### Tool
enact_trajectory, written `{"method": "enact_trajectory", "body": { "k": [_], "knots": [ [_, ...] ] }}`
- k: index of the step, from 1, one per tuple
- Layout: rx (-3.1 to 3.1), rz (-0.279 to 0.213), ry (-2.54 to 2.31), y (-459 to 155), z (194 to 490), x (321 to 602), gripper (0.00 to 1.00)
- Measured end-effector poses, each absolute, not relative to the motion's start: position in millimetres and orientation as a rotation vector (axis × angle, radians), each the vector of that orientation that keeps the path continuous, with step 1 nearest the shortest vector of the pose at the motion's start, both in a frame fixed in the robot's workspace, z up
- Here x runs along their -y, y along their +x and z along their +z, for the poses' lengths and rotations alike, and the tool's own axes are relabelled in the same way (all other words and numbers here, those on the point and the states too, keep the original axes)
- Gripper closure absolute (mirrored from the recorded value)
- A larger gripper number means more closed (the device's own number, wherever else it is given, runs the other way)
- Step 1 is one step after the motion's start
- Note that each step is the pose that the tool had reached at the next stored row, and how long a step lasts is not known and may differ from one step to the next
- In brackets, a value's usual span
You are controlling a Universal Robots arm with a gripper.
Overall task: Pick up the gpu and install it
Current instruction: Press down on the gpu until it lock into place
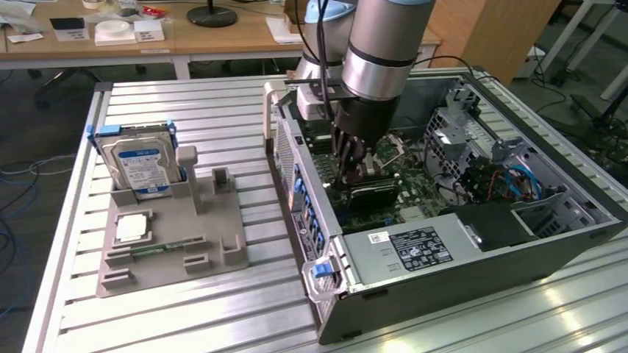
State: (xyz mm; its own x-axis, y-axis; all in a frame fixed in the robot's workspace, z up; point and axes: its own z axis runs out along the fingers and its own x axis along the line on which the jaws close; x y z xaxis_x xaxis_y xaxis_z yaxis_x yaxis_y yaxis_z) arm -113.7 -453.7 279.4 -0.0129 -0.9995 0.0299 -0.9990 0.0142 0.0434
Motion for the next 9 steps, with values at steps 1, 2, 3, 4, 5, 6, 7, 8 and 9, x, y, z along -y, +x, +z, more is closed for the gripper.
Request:
{"method": "enact_trajectory", "body": {
  "k": [1, 2, 3, 4, 5, 6, 7, 8, 9],
  "knots": [
    [2.198, -0.015, 2.171, -113.0, 279.1, 453.1, 0.89],
    [2.196, -0.015, 2.173, -112.4, 278.9, 452.8, 0.89],
    [2.192, -0.015, 2.178, -112.1, 278.6, 452.6, 0.89],
    [2.188, -0.015, 2.182, -111.9, 278.3, 452.5, 0.89],
    [2.183, -0.015, 2.186, -111.8, 278.1, 452.4, 0.89],
    [2.179, -0.015, 2.19, -111.7, 277.8, 452.3, 0.89],
    [2.175, -0.014, 2.194, -111.5, 277.3, 452.1, 0.89],
    [2.173, -0.014, 2.196, -111.3, 276.8, 451.6, 0.89],
    [2.172, -0.014, 2.197, -111.3, 276.2, 450.8, 0.89]
  ]
}}
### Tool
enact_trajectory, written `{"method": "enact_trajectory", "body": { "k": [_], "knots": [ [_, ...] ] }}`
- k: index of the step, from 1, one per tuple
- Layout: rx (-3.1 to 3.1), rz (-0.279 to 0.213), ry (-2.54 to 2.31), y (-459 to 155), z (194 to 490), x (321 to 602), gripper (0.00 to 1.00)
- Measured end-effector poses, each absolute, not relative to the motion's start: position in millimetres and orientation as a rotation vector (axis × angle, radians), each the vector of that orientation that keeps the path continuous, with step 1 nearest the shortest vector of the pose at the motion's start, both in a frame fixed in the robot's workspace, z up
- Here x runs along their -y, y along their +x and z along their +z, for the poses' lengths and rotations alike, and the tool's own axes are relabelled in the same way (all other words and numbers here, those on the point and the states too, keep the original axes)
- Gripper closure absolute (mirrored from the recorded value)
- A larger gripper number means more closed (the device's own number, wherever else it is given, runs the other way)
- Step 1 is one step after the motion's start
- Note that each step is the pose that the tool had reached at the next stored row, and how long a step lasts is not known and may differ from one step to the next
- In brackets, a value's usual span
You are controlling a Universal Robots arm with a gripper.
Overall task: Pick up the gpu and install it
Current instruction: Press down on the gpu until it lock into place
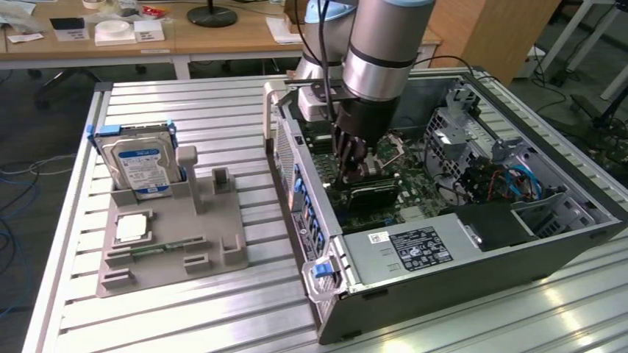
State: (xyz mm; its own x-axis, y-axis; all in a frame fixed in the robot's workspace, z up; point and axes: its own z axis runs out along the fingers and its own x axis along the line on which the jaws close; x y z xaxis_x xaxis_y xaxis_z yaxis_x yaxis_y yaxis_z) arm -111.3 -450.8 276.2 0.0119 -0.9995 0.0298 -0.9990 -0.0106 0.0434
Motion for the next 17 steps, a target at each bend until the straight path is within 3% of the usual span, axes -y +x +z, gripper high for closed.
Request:
{"method": "enact_trajectory", "body": {
  "k": [17],
  "knots": [
    [2.171, -0.015, 2.195, -112, 262, 447, 0.89]
  ]
}}
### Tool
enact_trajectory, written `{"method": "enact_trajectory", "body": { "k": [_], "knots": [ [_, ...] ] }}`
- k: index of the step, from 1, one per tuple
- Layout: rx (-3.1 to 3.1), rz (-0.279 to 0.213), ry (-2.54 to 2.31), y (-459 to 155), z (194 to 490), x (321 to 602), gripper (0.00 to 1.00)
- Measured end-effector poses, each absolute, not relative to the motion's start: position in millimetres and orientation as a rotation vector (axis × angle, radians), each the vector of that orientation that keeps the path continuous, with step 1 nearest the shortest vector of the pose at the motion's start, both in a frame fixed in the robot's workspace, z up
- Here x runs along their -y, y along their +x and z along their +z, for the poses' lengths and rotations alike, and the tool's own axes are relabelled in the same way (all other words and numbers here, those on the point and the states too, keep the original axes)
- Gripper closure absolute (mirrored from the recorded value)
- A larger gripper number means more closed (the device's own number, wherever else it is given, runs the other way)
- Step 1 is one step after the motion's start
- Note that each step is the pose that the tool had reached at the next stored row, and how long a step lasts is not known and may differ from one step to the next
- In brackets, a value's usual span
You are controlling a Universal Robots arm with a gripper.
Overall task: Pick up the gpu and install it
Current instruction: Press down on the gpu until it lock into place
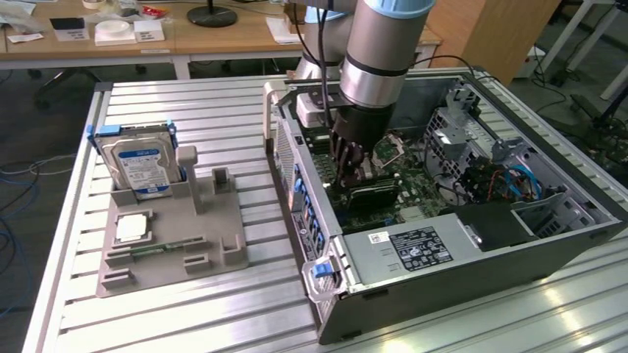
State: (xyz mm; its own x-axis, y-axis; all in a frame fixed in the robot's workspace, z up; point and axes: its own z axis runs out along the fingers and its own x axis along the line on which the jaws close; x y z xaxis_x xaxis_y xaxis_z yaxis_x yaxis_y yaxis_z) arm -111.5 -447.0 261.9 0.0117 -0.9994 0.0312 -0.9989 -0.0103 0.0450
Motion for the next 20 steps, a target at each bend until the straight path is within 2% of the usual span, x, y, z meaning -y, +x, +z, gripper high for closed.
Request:
{"method": "enact_trajectory", "body": {
  "k": [20],
  "knots": [
    [2.172, -0.015, 2.197, -111, 270, 447, 0.89]
  ]
}}
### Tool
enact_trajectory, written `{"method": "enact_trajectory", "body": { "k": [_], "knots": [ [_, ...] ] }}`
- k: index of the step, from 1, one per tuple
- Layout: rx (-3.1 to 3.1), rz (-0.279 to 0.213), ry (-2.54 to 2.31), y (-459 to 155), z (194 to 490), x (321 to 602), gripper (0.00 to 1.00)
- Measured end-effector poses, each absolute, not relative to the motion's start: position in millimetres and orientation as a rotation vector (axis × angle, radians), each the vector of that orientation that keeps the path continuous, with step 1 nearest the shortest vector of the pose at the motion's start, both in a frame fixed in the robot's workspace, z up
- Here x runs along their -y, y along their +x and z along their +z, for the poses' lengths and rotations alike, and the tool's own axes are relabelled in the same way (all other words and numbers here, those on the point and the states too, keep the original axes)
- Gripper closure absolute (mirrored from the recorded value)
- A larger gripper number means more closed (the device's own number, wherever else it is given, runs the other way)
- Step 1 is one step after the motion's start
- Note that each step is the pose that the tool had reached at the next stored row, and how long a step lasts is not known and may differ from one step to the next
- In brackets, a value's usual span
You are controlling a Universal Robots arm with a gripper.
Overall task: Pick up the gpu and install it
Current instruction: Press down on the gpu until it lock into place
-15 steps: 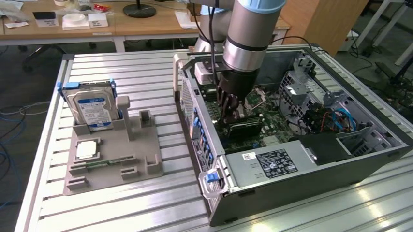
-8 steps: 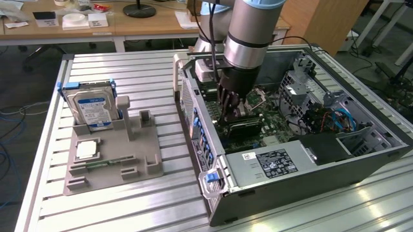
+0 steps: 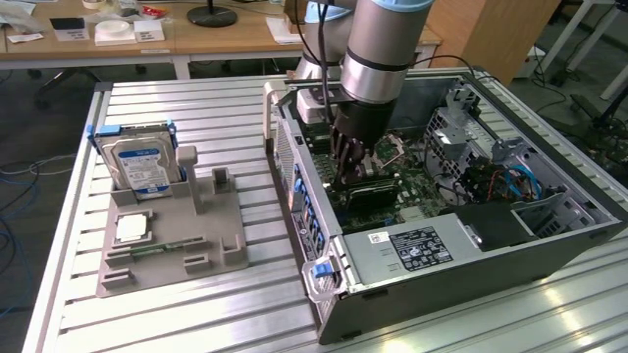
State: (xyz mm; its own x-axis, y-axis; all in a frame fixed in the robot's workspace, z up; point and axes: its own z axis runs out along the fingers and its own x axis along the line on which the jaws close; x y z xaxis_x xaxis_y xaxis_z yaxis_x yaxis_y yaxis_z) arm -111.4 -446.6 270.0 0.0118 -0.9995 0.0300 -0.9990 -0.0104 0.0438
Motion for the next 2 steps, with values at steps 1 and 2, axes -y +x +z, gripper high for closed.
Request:
{"method": "enact_trajectory", "body": {
  "k": [1, 2],
  "knots": [
    [2.172, -0.015, 2.197, -111.4, 270.0, 446.6, 0.89],
    [2.172, -0.015, 2.197, -111.4, 270.0, 446.6, 0.89]
  ]
}}
